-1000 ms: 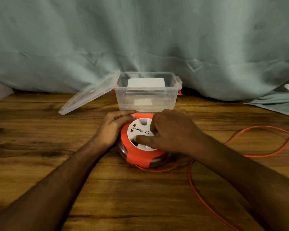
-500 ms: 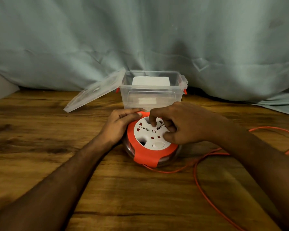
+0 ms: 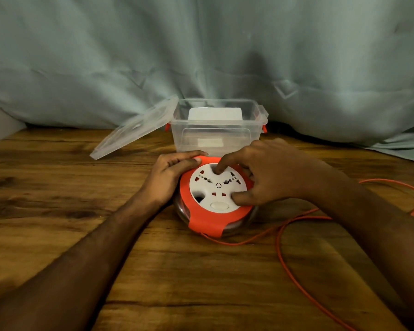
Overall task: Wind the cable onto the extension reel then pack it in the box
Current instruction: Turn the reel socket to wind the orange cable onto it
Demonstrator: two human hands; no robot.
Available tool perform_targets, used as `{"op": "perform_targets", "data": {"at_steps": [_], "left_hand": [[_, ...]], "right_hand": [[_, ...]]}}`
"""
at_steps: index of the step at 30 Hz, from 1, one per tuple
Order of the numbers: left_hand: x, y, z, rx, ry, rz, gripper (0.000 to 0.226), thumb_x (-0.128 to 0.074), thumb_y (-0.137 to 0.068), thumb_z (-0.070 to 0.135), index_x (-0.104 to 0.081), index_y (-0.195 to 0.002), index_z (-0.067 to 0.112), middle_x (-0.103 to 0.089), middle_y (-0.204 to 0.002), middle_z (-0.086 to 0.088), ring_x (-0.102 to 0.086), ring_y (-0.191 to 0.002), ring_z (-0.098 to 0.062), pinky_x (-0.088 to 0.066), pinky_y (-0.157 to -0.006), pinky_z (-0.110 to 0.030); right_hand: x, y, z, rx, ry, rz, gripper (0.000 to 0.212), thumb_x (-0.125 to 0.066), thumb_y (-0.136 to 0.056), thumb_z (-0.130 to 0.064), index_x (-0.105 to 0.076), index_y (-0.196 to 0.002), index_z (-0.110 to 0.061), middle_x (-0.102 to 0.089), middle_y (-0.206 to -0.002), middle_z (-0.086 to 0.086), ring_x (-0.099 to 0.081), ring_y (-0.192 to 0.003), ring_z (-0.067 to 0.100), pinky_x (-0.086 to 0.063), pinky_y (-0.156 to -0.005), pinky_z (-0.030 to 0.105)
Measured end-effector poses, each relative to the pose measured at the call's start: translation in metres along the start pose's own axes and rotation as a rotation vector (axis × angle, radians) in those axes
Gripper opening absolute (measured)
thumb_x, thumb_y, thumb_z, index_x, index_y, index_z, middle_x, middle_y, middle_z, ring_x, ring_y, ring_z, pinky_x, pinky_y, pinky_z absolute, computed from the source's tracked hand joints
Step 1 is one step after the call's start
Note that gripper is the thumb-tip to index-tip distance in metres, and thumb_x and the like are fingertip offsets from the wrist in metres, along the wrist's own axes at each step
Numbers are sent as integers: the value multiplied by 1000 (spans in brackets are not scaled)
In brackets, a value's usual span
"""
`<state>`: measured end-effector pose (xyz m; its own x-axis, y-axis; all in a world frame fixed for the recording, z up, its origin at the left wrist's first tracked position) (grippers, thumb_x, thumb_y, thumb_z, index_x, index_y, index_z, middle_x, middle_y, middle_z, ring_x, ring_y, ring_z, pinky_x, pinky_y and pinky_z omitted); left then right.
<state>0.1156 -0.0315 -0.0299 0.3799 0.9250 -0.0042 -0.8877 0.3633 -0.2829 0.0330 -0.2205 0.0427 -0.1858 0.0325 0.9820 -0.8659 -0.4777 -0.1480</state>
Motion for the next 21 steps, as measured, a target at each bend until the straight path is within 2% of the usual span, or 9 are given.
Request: {"op": "perform_targets", "data": {"at_steps": [3, 7, 10, 12, 14, 17, 20, 21], "left_hand": [[2, -1, -1, -1, 17, 39, 26, -58, -95, 1, -71, -117, -7, -74, -109, -27, -71, -97, -35, -58, -86, -38], [3, -1, -1, -2, 0, 35, 26, -59, -95, 4, -71, -117, -4, -76, -107, -23, -73, -99, -35, -59, -89, -41], [2, -1, 0, -11, -17, 36, 26, -59, -96, 3, -71, -117, -4, -76, -108, -22, -73, -100, -36, -59, -88, -39], [0, 0, 1, -14, -28, 22, 26, -58, -96, 3, -71, -117, -5, -76, -108, -23, -73, -99, -34, -59, -87, -36], [-1, 0, 2, -16, -33, 12, 26, -57, -97, 3, -71, -117, -5, -76, -109, -23, -73, -99, -32, -60, -86, -34], [0, 1, 2, -20, -57, 2, 26, -57, -98, 4, -72, -118, -3, -77, -109, -19, -74, -101, -32, -60, -86, -34], [1, 1, 2, -21, -80, -7, 27, -56, -98, 5, -72, -119, 0, -77, -110, -17, -74, -102, -32, -60, -89, -37], [1, 1, 2, -20, -82, -7, 27, -56, -98, 5, -72, -119, 0, -77, -110, -17, -74, -102, -33, -60, -89, -38]], "right_hand": [[-3, -1, -2, -45, 49, 5, 71, -53, -71, -84, -56, -127, -42, -64, -103, -16, -49, -79, 5, -37, -66, 26], [-5, -3, -9, -94, 81, 34, 65, -49, -66, -91, -61, -98, -36, -50, -77, -17, -49, -72, 7, -28, -59, 26], [-5, -4, -15, -122, 75, 52, 60, -48, -65, -93, -53, -77, -34, -58, -79, -14, -53, -73, 10, -31, -61, 28], [-5, -3, -19, -145, 66, 62, 60, -48, -65, -92, -41, -65, -32, -62, -78, -10, -54, -70, 11, -31, -57, 26], [-6, -2, -26, -166, 57, 84, 62, -48, -68, -91, -35, -60, -31, -57, -70, -9, -52, -64, 11, -29, -53, 25], [-5, -1, -36, -207, 37, 136, 63, -48, -72, -88, -35, -57, -28, -42, -57, -11, -43, -54, 8, -24, -50, 25], [-6, -1, -39, -203, 2, 122, 52, -47, -77, -85, -32, -59, -38, -37, -55, -11, -40, -53, 7, -25, -51, 26], [-6, -1, -39, -199, -24, 111, 45, -47, -79, -84, -42, -65, -41, -38, -56, -11, -40, -54, 7, -26, -52, 27]]}}
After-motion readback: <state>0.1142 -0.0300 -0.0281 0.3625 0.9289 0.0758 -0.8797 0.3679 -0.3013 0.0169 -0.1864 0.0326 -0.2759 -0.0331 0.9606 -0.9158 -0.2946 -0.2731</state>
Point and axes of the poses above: each hand's wrist, its own y-axis away from the middle knuckle, its own x-axis out of the back of the hand, z = x × y, the point moved 3 cm from there along -y, towards the middle knuckle
